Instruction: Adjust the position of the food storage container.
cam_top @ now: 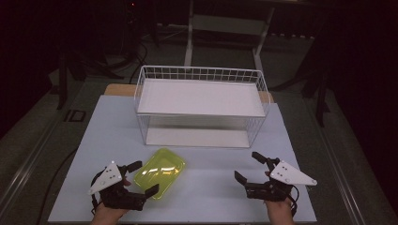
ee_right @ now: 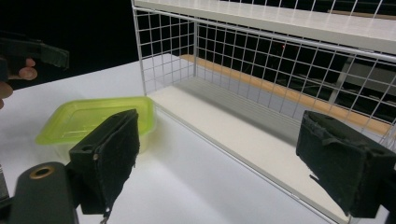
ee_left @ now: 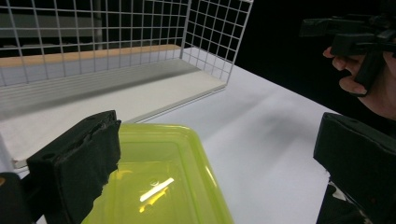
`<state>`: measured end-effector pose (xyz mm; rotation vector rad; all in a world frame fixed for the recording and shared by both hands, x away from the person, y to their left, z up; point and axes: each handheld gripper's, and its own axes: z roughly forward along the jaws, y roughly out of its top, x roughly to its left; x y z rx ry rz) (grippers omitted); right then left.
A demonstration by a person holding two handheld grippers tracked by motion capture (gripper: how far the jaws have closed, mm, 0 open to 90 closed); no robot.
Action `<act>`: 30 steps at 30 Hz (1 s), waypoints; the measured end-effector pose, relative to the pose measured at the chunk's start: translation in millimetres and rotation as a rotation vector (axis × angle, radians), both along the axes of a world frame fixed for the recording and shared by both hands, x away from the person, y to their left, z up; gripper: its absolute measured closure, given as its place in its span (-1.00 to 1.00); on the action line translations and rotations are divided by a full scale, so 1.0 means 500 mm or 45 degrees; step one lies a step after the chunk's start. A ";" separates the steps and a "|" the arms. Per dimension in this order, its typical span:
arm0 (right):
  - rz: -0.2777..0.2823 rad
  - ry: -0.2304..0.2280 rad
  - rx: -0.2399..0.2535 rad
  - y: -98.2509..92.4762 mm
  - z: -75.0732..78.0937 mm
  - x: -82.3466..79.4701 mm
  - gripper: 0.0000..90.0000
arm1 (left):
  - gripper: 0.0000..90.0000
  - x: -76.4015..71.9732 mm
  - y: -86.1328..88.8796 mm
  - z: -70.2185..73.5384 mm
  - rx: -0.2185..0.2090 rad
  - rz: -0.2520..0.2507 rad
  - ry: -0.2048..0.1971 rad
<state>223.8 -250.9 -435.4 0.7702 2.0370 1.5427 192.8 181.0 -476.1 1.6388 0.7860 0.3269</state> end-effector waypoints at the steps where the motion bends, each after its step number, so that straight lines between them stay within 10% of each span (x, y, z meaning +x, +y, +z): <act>1: -0.004 -0.004 -0.001 0.000 0.000 -0.001 -0.70 | -0.98 -0.001 -0.003 0.000 0.004 -0.003 0.008; 17: -0.007 0.006 0.002 -0.001 0.001 0.001 -0.70 | -0.71 -0.028 -0.072 -0.027 0.218 -0.102 0.141; 22: 0.000 0.001 0.001 0.000 0.001 0.001 -0.70 | 0.20 -0.023 -0.080 -0.041 0.303 -0.128 0.178; 30: 0.002 0.008 -0.001 0.000 0.000 0.003 -0.70 | 0.99 -0.017 -0.093 -0.057 0.379 -0.179 0.235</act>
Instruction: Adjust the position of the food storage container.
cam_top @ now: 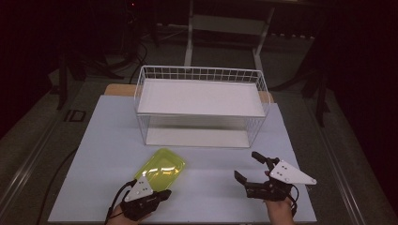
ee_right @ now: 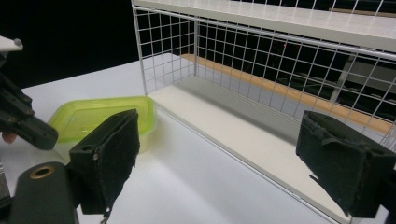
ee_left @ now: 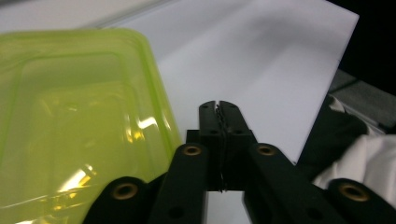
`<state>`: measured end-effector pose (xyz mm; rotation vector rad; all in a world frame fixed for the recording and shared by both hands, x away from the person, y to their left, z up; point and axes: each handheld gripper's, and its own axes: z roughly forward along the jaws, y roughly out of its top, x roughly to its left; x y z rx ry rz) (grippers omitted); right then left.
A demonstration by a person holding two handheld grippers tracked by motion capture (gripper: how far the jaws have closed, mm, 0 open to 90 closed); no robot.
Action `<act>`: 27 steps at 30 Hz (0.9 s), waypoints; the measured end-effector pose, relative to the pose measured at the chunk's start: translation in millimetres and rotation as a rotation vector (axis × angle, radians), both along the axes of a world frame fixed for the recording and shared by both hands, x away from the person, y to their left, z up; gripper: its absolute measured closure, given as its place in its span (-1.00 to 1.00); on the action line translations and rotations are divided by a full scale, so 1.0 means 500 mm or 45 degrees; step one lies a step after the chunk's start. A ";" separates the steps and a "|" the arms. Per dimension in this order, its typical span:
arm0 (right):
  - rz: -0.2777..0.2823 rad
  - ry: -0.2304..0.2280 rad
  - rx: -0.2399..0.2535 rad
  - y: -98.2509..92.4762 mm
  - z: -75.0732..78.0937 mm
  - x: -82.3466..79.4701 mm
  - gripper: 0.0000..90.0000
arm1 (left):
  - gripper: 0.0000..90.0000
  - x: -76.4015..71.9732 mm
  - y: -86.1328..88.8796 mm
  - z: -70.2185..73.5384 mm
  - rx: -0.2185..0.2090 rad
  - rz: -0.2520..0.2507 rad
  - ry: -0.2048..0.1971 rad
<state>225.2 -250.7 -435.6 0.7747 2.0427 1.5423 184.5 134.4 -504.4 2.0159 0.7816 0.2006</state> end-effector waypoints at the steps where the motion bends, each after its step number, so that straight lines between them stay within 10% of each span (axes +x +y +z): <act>1: 0.000 0.002 0.000 0.000 0.000 0.000 -0.70 | 1.00 -0.001 -0.002 -0.001 0.026 0.007 -0.007; 5: 0.005 0.006 -0.004 0.001 -0.001 0.001 -0.70 | 1.00 0.005 0.003 -0.008 0.067 0.021 0.046; 27: 0.025 0.027 0.003 0.003 -0.004 0.005 -0.70 | 1.00 0.031 0.096 -0.016 0.169 0.114 -0.055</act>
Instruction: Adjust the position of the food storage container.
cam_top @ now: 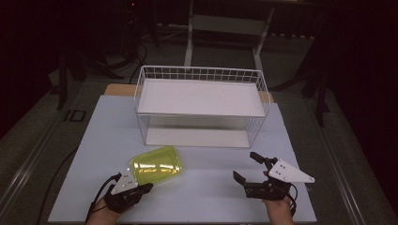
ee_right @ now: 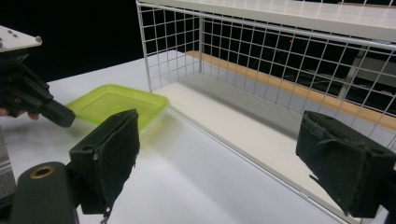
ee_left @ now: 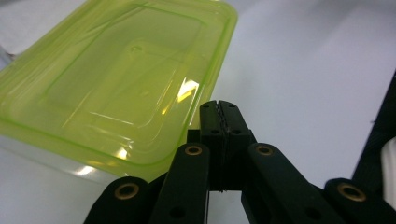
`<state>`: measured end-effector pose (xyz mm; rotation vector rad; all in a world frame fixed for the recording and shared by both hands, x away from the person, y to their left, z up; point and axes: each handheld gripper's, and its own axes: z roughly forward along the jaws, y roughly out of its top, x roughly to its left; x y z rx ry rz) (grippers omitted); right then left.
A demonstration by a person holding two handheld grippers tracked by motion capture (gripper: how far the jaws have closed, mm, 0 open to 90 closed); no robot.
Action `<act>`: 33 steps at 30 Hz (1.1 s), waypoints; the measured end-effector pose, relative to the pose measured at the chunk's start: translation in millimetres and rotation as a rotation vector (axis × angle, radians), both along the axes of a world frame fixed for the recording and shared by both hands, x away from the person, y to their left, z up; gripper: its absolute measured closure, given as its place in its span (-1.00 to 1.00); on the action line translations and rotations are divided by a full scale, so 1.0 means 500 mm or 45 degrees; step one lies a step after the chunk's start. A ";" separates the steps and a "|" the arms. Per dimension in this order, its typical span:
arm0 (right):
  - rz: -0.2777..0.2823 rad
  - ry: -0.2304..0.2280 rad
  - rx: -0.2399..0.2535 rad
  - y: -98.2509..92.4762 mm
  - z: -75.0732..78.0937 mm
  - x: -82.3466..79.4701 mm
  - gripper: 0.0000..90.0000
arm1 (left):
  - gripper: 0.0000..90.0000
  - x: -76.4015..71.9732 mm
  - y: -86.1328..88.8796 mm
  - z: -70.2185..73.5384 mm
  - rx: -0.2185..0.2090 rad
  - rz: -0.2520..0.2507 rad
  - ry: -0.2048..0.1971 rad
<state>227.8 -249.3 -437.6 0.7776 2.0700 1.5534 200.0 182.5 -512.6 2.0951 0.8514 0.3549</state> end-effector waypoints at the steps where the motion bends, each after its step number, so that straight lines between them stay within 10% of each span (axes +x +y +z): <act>1: 0.002 0.004 0.001 0.000 0.000 0.000 -0.70 | 1.00 0.002 0.005 0.000 0.002 0.010 -0.003; 12: 0.008 0.008 -0.002 0.001 -0.002 0.002 -0.70 | 1.00 0.017 0.049 0.009 -0.020 0.106 -0.039; 20: 0.018 0.011 -0.003 0.004 -0.002 0.003 -0.70 | 1.00 0.053 0.118 0.034 -0.018 0.169 -0.228; 25: 0.017 0.007 -0.005 0.002 -0.001 0.003 -0.70 | 1.00 0.102 0.158 -0.002 -0.025 0.256 -0.200; 33: 0.024 0.025 -0.011 0.003 -0.005 0.006 -0.70 | 1.00 0.120 0.145 -0.032 -0.007 0.213 -0.174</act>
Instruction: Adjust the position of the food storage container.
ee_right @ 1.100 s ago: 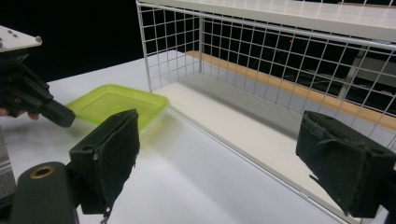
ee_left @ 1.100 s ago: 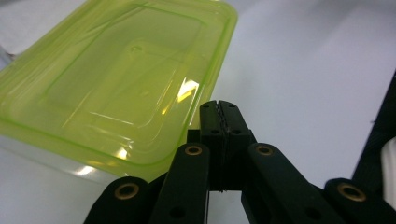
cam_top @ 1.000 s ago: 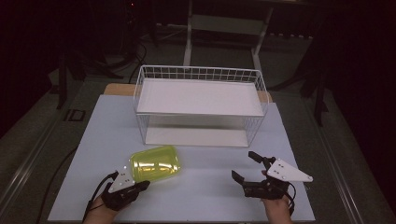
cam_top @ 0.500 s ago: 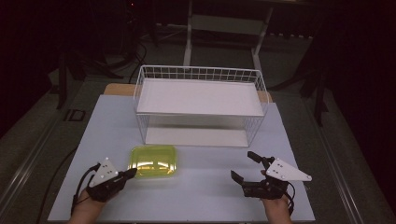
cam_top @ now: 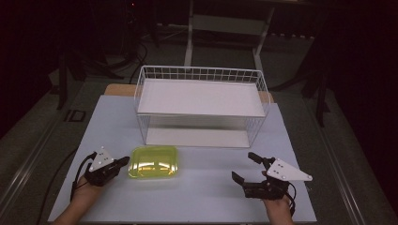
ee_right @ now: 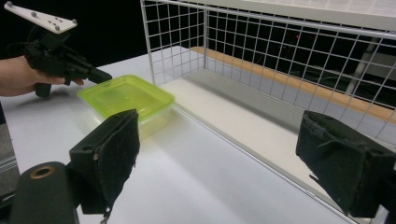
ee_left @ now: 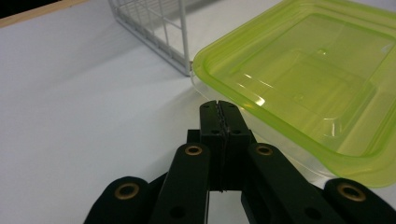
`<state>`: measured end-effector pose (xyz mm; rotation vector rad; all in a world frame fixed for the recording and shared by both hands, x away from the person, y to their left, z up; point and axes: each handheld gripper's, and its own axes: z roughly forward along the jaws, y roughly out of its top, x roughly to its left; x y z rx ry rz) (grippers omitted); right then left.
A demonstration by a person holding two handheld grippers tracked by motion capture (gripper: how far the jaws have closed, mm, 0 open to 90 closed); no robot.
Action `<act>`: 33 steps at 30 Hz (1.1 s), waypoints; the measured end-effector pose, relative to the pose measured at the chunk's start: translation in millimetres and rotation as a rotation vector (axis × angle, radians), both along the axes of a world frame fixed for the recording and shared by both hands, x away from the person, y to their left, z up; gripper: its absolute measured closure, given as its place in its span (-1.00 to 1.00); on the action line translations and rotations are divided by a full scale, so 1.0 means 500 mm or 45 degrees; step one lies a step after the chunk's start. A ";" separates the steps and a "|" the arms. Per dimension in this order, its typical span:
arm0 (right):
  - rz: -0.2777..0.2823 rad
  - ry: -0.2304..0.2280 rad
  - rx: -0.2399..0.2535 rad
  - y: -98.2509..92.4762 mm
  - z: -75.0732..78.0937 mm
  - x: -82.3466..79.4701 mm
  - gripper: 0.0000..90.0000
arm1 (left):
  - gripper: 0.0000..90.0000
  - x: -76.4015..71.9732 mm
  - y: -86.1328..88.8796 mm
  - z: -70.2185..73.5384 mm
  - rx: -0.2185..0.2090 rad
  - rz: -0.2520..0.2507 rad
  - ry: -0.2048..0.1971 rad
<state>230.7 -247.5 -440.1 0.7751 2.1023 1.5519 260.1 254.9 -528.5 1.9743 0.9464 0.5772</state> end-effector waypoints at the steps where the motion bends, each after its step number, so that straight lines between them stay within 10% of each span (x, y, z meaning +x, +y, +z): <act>1: 0.000 -0.001 -0.002 0.000 0.000 0.000 -0.70 | 1.00 0.001 -0.001 0.001 0.006 0.001 -0.004; 33: -0.003 0.004 -0.001 -0.005 -0.004 0.005 -0.70 | 1.00 0.018 -0.129 0.001 -0.068 -0.161 0.038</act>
